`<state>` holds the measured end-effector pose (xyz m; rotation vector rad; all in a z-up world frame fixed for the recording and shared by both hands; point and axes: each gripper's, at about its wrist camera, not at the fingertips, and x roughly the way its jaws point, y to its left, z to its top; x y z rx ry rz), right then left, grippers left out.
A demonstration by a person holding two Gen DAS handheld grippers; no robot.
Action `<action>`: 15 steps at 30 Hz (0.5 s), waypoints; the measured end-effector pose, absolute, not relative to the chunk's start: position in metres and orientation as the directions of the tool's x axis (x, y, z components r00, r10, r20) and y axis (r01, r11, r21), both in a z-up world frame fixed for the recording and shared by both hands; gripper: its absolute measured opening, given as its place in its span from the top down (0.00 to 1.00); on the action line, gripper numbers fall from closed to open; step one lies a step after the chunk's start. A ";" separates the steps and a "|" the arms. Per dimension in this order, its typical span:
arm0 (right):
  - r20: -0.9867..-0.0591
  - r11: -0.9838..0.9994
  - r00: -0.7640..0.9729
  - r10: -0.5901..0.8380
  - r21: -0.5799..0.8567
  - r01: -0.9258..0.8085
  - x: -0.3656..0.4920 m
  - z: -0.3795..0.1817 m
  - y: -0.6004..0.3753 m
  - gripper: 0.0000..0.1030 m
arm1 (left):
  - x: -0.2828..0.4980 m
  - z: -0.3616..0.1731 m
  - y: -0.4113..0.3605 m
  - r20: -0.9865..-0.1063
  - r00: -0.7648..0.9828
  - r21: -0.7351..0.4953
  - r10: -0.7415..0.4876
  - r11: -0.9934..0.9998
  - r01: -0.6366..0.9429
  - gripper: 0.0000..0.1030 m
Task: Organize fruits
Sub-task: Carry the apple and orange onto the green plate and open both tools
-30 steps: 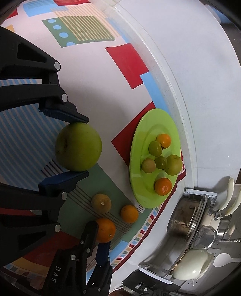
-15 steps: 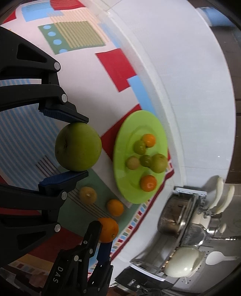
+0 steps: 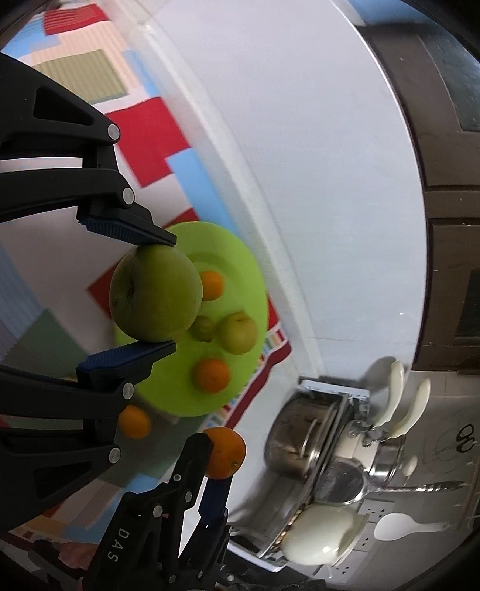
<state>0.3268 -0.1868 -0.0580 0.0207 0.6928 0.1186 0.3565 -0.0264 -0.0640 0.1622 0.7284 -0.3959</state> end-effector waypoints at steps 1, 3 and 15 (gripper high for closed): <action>-0.634 0.993 0.764 0.119 0.059 -0.106 0.332 -0.057 -0.188 0.59 | 0.363 -0.063 -0.028 -0.673 0.678 0.008 -0.295 0.914 0.406 0.52; -0.630 0.993 0.768 0.113 0.053 -0.103 0.344 -0.055 -0.189 0.59 | 0.374 -0.063 -0.030 -0.671 0.678 0.005 -0.299 0.913 0.407 0.52; -0.670 0.994 0.734 0.109 0.061 -0.091 0.417 -0.074 -0.211 0.59 | 0.447 -0.080 -0.052 -0.680 0.669 -0.015 -0.301 0.917 0.398 0.52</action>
